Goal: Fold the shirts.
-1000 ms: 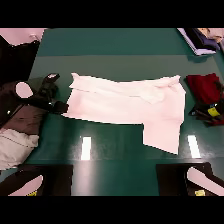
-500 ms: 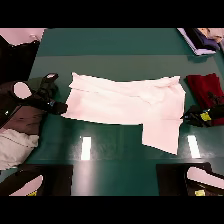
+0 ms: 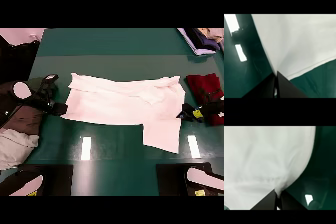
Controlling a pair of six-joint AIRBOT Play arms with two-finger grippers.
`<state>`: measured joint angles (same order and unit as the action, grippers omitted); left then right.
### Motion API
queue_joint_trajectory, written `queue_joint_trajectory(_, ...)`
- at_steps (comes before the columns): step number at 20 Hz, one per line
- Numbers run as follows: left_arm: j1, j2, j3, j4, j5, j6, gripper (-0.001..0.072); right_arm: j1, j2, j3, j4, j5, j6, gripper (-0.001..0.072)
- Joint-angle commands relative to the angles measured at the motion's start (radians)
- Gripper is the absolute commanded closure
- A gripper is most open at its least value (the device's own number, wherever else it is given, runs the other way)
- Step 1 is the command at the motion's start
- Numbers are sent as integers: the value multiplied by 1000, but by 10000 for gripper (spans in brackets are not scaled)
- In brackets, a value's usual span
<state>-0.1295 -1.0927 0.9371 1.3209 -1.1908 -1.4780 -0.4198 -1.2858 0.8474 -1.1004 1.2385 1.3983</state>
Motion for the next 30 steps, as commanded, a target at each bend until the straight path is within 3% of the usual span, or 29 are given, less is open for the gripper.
queue_joint_trajectory(1,0,5,22,0,-7,-17,679,-1,89,24,0,-1,-2,692)
queue_joint_trajectory(6,0,166,203,4,37,-39,679,0,303,204,63,44,-2,693)
queue_joint_trajectory(10,0,294,442,4,39,-41,679,0,464,381,160,-40,-2,693)
queue_joint_trajectory(18,0,326,941,1,33,-41,679,0,641,738,162,-150,-2,694)
queue_joint_trajectory(25,0,327,1178,-154,16,-41,678,-2,618,1033,153,-34,2,695)
queue_joint_trajectory(28,0,326,1179,-237,5,-32,678,-2,510,1212,60,114,84,695)
queue_joint_trajectory(30,0,326,1158,-194,-13,-32,679,-2,420,1311,-3,204,148,695)
